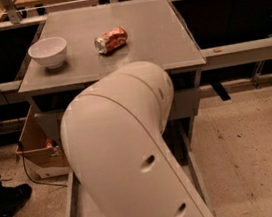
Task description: Pick rxbar chocolate from middle drawer and place on counter
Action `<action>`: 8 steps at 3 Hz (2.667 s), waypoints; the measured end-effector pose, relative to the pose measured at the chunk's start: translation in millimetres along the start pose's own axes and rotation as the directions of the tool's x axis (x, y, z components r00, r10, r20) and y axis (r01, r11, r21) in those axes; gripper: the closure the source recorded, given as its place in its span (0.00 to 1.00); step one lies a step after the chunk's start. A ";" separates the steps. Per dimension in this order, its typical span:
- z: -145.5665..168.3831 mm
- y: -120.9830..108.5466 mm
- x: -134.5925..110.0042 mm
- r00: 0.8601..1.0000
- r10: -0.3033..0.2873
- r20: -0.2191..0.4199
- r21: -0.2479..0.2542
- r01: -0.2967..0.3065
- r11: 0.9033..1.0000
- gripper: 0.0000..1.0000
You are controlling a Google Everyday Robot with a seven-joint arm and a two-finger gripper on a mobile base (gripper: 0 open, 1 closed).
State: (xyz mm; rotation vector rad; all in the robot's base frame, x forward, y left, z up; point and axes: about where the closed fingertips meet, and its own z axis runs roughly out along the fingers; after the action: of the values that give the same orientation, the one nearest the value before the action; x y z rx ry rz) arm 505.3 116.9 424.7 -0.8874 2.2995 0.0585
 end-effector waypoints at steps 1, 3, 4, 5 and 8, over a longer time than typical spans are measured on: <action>-34.3 -30.2 -14.2 0.998 0.032 0.057 -0.002 -0.032 0.999 1.00; -137.3 -118.9 -37.2 0.964 0.163 0.212 -0.032 -0.160 0.987 1.00; -187.6 -159.1 -68.1 0.912 0.279 0.302 -0.069 -0.271 0.960 1.00; -209.2 -188.5 -64.4 0.875 0.344 0.340 -0.067 -0.343 0.937 1.00; -274.5 -277.9 -92.5 0.811 0.302 0.502 0.061 -0.382 0.922 1.00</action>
Offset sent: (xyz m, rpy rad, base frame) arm 0.0101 -0.1087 0.1589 0.2618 -0.1143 -0.0521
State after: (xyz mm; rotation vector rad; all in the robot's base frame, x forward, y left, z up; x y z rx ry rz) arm 570.2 -115.3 745.5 -0.3097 1.9226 0.2256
